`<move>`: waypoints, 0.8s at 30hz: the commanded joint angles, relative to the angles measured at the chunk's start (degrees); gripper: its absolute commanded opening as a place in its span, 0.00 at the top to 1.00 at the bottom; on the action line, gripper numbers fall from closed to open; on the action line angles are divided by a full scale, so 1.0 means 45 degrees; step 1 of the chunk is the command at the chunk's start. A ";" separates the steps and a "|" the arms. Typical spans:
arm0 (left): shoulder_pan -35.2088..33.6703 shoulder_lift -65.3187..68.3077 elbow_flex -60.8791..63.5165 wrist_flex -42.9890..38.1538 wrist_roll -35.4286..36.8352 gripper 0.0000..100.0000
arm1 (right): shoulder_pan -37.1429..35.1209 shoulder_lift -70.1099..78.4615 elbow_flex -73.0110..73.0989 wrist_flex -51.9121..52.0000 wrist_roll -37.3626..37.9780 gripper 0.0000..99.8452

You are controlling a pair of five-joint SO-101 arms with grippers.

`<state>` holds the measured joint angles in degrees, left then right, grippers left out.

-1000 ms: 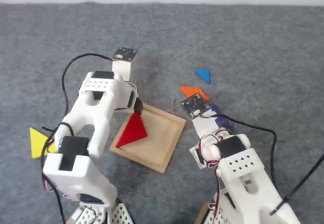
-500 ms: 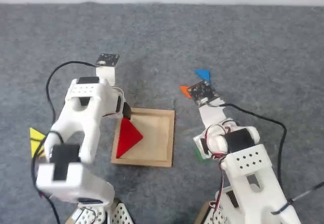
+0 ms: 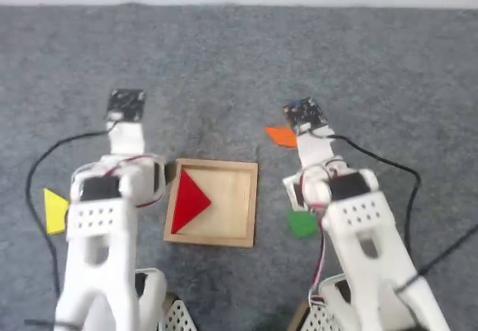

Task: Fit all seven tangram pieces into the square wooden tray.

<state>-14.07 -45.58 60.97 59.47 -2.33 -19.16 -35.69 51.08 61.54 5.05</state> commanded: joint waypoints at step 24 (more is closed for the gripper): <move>-0.0664 -0.2032 0.3487 -0.2110 -0.2598 0.75 | 0.1807 0.6984 -0.3497 -0.1201 0.6466 0.84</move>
<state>-16.79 -53.58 77.05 50.95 -13.14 -11.52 -3.69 38.59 56.70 32.92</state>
